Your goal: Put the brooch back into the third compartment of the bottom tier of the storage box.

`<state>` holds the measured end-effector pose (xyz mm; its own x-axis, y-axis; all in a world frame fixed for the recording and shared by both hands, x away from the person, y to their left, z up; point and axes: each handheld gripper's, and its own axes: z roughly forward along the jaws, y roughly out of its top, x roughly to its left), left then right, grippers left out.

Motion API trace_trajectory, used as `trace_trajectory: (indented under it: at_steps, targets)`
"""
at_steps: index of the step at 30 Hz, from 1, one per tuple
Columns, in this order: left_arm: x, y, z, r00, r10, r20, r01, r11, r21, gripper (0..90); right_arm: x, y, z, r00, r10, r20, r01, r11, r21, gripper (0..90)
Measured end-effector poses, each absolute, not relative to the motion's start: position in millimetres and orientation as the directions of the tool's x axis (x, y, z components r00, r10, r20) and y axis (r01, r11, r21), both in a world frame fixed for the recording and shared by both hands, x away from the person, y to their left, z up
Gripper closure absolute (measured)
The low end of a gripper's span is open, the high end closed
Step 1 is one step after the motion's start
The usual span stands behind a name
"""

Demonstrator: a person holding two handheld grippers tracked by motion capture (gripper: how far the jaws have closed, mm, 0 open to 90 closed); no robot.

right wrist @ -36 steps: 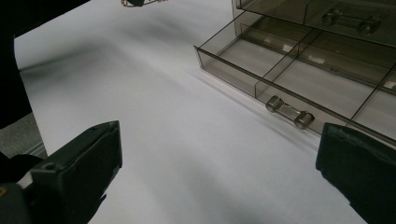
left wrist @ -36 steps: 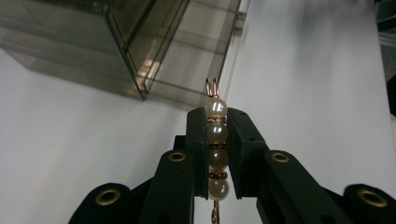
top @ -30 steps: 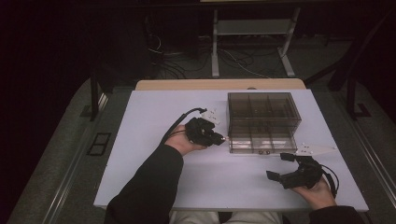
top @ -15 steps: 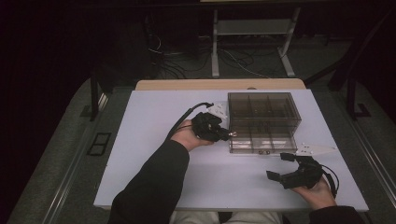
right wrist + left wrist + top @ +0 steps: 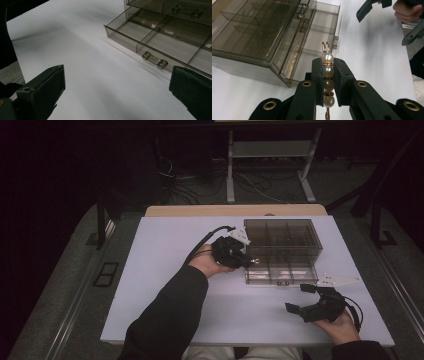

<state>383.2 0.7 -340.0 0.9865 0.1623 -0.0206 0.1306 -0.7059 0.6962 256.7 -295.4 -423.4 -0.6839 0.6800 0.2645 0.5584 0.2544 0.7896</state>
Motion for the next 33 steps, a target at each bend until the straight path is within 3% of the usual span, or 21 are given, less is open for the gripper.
trace_trajectory:
  at_steps: [33]
  targets:
    - [398.3, -53.0, -336.3, 0.992, 0.124, -0.026, 0.105, -0.688, 0.718, 78.4, 256.4, -294.2, -423.9, -0.69, 0.677, 0.256, 0.553, 0.266, 0.789, 0.0]
